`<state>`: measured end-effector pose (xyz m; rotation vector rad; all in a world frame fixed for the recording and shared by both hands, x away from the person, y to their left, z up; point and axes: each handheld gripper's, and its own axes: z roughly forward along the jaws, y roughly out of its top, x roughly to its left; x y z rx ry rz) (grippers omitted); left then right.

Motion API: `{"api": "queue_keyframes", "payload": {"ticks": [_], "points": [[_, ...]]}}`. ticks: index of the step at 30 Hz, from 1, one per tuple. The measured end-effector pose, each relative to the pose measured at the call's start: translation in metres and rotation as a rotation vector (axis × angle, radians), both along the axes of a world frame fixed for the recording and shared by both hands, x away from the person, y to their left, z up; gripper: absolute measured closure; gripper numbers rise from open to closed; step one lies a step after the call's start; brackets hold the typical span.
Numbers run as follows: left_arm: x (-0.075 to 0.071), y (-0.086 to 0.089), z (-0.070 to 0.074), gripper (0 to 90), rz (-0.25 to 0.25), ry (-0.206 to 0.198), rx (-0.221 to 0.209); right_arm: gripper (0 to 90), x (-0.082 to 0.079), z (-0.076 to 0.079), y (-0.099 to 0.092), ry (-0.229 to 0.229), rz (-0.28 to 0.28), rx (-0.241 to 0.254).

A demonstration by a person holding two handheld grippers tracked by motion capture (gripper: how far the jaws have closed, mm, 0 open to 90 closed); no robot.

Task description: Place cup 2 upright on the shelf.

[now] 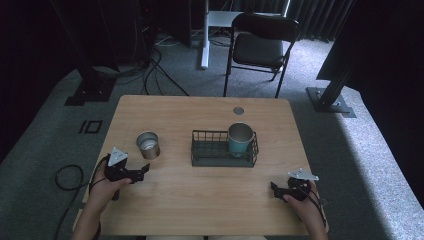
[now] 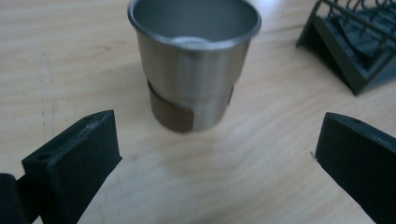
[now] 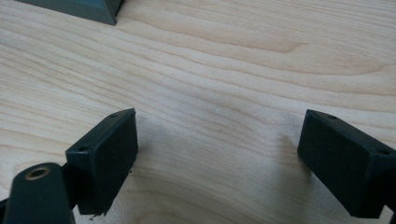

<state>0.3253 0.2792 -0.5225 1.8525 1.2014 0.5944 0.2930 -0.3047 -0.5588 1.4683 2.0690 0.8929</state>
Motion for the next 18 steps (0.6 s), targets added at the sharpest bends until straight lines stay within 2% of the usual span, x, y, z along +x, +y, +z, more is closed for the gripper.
{"api": "queue_keyframes", "payload": {"ticks": [3, 9, 12, 18], "points": [[0.009, -0.001, 0.006, 0.4, 0.007, -0.025, -0.014, 11.8, 0.000, 0.000, 0.000, -0.001, 0.000, 0.000], [0.018, -0.004, 0.009, 0.4, 0.019, -0.021, -0.013, 11.8, 0.000, 0.000, 0.000, 0.000, 0.000, 0.000], [0.024, -0.004, 0.011, 0.4, 0.026, -0.028, -0.027, 11.8, 0.000, 0.000, 0.000, 0.000, 0.000, 0.000], [0.034, -0.009, 0.013, 0.4, 0.030, -0.035, -0.006, 11.8, 0.000, 0.000, 0.000, 0.000, 0.000, 0.000]]}}
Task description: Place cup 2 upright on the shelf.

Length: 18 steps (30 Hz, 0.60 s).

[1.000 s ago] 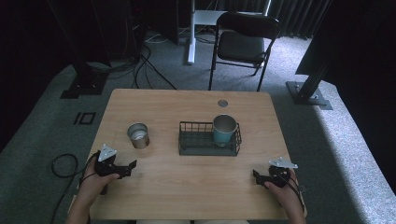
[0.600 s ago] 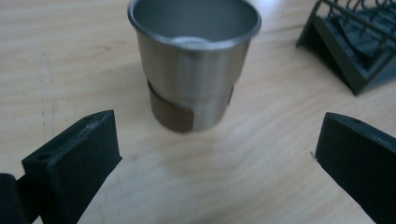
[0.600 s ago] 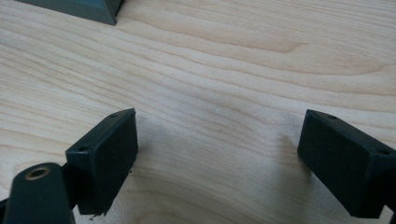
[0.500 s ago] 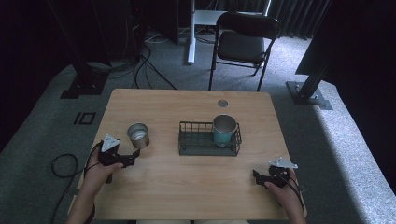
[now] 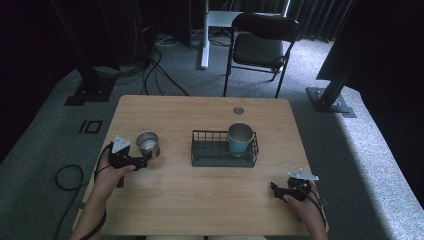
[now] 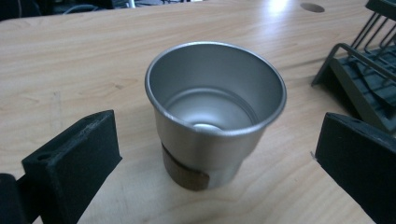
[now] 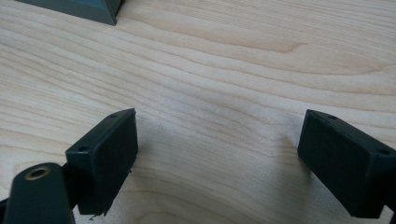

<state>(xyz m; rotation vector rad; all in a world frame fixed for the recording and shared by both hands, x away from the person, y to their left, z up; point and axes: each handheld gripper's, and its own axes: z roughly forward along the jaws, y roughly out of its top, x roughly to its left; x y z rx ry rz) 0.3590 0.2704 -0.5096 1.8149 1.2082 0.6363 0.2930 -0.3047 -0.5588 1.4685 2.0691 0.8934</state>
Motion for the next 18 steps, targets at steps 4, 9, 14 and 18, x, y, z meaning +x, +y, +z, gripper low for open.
{"api": "queue_keyframes", "payload": {"ticks": [4, 9, 14, 18], "points": [[0.006, -0.005, 0.002, 0.4, -0.007, -0.002, -0.002, 11.8, 0.000, 0.000, 0.000, 0.000, 0.000, 0.000], [0.015, -0.010, 0.001, 0.4, -0.013, 0.005, 0.001, 11.8, 0.000, 0.000, 0.000, 0.000, 0.000, 0.000], [0.022, -0.014, 0.002, 0.4, -0.014, 0.000, 0.001, 11.8, 0.000, 0.000, 0.000, 0.000, 0.000, 0.000], [0.027, -0.016, 0.001, 0.4, -0.014, 0.002, 0.004, 11.9, 0.000, 0.000, 0.000, 0.000, 0.000, 0.001]]}}
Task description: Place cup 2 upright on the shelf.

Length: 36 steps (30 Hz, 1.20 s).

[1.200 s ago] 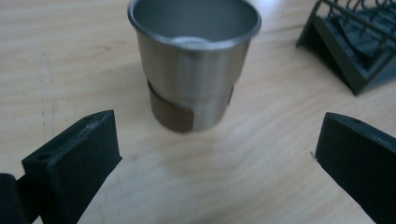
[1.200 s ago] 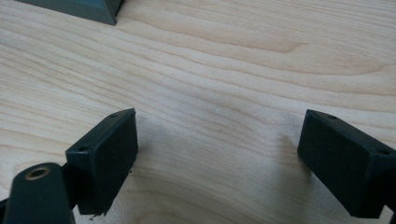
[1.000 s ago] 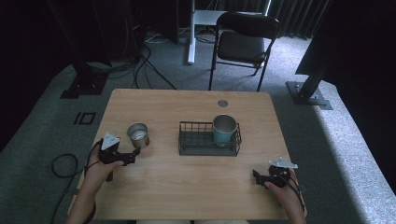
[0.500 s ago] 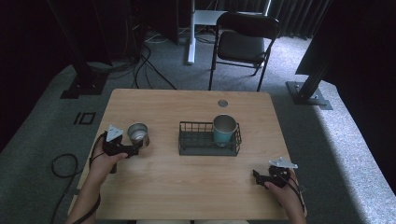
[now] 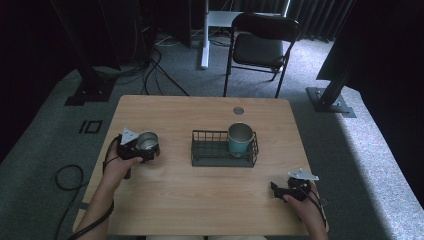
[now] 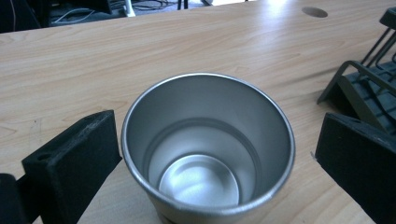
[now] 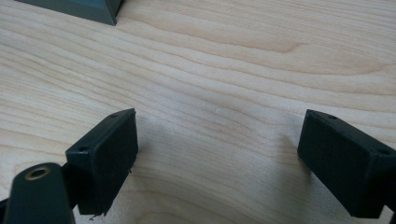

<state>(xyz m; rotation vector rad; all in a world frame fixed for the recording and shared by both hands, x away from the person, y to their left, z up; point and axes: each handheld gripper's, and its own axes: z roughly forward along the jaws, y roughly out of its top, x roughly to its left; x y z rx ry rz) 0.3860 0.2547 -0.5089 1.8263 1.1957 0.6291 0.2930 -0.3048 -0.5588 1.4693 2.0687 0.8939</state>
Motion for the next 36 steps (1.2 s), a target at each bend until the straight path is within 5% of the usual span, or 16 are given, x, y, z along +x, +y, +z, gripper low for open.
{"api": "queue_keyframes", "payload": {"ticks": [11, 19, 30, 36], "points": [[0.006, -0.002, -0.003, 0.7, 0.015, -0.001, 0.000, 11.9, 0.000, 0.000, 0.000, 0.000, 0.000, 0.001], [0.009, -0.004, -0.007, 13.2, 0.043, 0.008, 0.021, 11.9, 0.000, 0.000, 0.000, 0.000, 0.000, 0.001], [0.008, -0.004, -0.005, 14.0, 0.034, 0.001, 0.031, 11.9, 0.000, 0.000, 0.000, 0.000, -0.001, 0.001], [0.005, -0.003, 0.004, 14.0, 0.015, 0.007, -0.022, 11.8, 0.000, 0.000, 0.000, 0.000, -0.001, 0.000]]}}
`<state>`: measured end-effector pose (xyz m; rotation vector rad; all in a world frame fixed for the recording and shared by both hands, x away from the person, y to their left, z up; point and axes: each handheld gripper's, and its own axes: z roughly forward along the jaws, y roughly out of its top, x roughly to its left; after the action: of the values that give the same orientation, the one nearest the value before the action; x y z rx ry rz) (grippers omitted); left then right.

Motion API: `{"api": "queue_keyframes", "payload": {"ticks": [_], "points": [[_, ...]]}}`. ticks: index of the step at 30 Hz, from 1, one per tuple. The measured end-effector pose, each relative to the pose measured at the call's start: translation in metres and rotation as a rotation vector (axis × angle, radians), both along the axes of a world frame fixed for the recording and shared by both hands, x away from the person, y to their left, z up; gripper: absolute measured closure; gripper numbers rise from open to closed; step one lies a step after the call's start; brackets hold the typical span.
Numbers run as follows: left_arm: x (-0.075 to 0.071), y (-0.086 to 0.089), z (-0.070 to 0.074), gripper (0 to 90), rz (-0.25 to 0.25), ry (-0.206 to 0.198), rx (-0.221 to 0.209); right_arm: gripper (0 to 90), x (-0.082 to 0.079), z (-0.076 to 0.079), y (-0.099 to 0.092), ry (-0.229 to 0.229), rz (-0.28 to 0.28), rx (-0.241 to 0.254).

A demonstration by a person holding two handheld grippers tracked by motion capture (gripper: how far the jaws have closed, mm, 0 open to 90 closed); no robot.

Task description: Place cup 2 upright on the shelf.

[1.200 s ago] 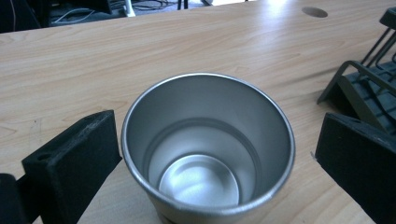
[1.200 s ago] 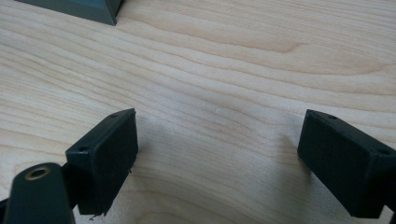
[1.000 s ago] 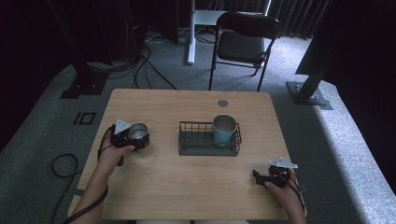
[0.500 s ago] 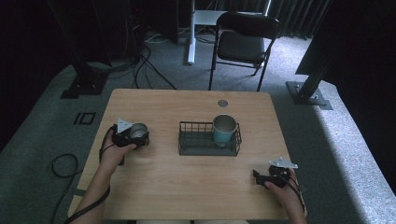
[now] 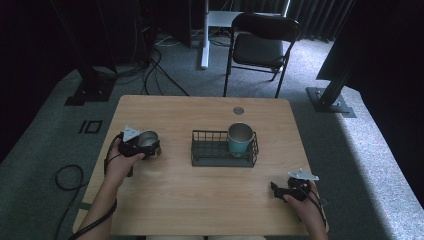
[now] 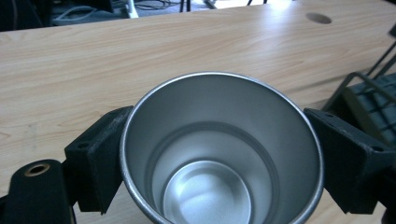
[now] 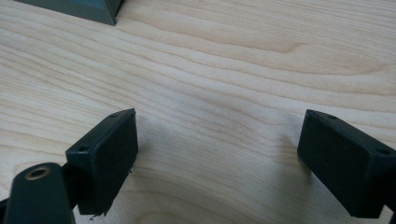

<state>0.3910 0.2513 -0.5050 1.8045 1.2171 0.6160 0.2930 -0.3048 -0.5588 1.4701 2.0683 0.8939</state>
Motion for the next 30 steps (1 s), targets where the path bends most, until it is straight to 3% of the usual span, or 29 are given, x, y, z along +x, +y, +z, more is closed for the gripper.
{"api": "queue_keyframes", "payload": {"ticks": [3, 12, 17, 22, 30], "points": [[-0.002, 0.000, 0.005, 14.0, -0.005, -0.006, 0.014, 11.8, 0.000, 0.000, 0.000, 0.000, 0.000, 0.000], [-0.007, 0.000, 0.016, 14.0, -0.014, -0.020, 0.002, 11.9, 0.000, 0.000, 0.000, 0.000, 0.000, 0.000], [-0.011, -0.007, 0.031, 14.0, -0.050, -0.045, 0.006, 11.9, 0.000, 0.000, 0.000, 0.000, 0.000, 0.000], [-0.010, -0.011, 0.044, 14.0, -0.070, -0.076, -0.027, 11.9, 0.000, 0.000, 0.000, 0.000, 0.000, -0.001], [-0.014, -0.020, 0.067, 14.0, -0.113, -0.108, -0.021, 11.9, 0.000, 0.000, 0.000, 0.000, 0.000, 0.000]]}}
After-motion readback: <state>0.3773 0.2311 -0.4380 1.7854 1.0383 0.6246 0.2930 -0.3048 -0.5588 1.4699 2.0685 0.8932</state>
